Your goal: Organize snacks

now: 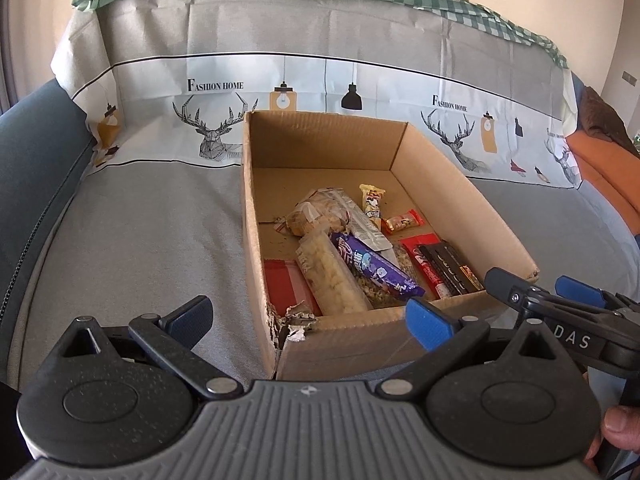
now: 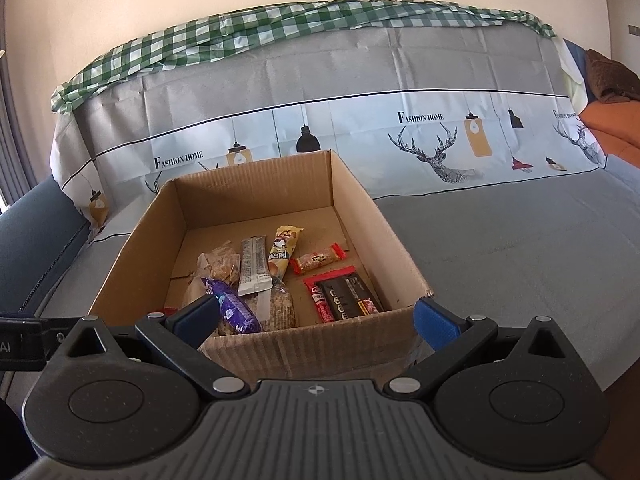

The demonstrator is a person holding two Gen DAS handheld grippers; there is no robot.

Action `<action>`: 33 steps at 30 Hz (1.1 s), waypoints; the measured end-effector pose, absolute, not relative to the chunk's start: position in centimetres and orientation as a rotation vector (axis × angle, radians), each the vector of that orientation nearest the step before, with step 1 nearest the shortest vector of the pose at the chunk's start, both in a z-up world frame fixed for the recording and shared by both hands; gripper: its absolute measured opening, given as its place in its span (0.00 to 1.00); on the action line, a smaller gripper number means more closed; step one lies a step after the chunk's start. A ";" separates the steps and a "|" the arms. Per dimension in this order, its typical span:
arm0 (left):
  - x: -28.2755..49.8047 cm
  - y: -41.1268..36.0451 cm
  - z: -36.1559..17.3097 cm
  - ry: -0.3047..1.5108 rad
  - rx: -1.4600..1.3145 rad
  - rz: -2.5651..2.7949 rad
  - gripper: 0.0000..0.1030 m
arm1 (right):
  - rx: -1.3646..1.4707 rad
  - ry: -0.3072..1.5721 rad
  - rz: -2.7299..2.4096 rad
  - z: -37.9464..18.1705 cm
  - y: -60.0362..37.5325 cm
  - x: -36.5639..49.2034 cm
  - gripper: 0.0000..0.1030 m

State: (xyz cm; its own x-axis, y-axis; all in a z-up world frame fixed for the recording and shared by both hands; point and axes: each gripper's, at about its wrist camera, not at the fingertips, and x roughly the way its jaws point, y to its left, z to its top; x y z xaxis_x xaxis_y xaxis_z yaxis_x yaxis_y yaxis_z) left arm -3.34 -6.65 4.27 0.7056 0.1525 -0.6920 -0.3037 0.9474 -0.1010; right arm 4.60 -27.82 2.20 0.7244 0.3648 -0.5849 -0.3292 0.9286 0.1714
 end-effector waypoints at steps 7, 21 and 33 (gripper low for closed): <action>-3.4 -6.9 4.2 0.748 -0.207 0.253 1.00 | 0.054 0.661 0.381 2.2 -27.7 4.6 0.99; -3.1 -7.3 4.0 0.758 -0.199 0.257 1.00 | 0.049 0.673 0.379 2.0 -27.5 4.8 0.99; -3.1 -7.4 3.9 0.755 -0.189 0.256 1.00 | 0.047 0.678 0.377 1.8 -27.5 4.8 0.99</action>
